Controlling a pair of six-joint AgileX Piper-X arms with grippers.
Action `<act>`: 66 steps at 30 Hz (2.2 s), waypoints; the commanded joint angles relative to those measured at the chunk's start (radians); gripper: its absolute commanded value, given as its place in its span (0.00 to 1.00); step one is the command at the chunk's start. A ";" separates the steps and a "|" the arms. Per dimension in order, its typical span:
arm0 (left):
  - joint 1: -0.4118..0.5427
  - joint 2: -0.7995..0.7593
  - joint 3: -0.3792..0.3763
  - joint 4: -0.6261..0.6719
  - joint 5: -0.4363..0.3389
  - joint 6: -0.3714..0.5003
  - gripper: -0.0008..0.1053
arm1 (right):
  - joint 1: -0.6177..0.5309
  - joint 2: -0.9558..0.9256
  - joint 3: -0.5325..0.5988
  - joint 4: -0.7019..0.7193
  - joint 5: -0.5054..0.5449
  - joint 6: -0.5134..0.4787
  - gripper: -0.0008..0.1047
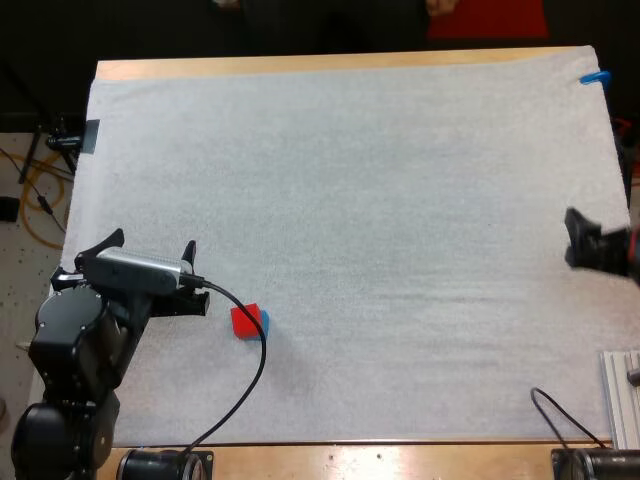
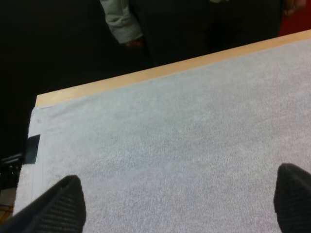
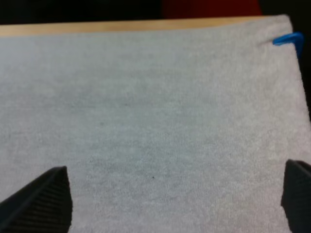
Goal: Stack red cube on blue cube
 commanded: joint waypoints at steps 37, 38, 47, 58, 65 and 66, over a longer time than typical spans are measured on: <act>0.001 -0.674 0.273 0.265 0.043 -0.018 0.73 | -0.003 -0.716 0.350 0.106 -0.010 0.034 0.81; 0.001 -0.674 0.285 0.253 0.043 -0.021 0.73 | -0.003 -0.716 0.362 0.108 -0.010 0.034 0.81; 0.001 -0.674 0.291 0.242 0.043 -0.021 0.73 | -0.003 -0.716 0.370 0.170 0.002 0.070 0.81; 0.001 -0.674 0.291 0.242 0.047 -0.020 0.73 | -0.003 -0.716 0.370 0.170 0.002 0.076 0.81; 0.001 -0.674 0.291 0.242 0.047 -0.016 0.73 | -0.003 -0.716 0.370 0.170 0.002 0.076 0.81; 0.001 -0.674 0.291 0.242 0.047 -0.016 0.73 | -0.003 -0.716 0.370 0.170 0.002 0.076 0.81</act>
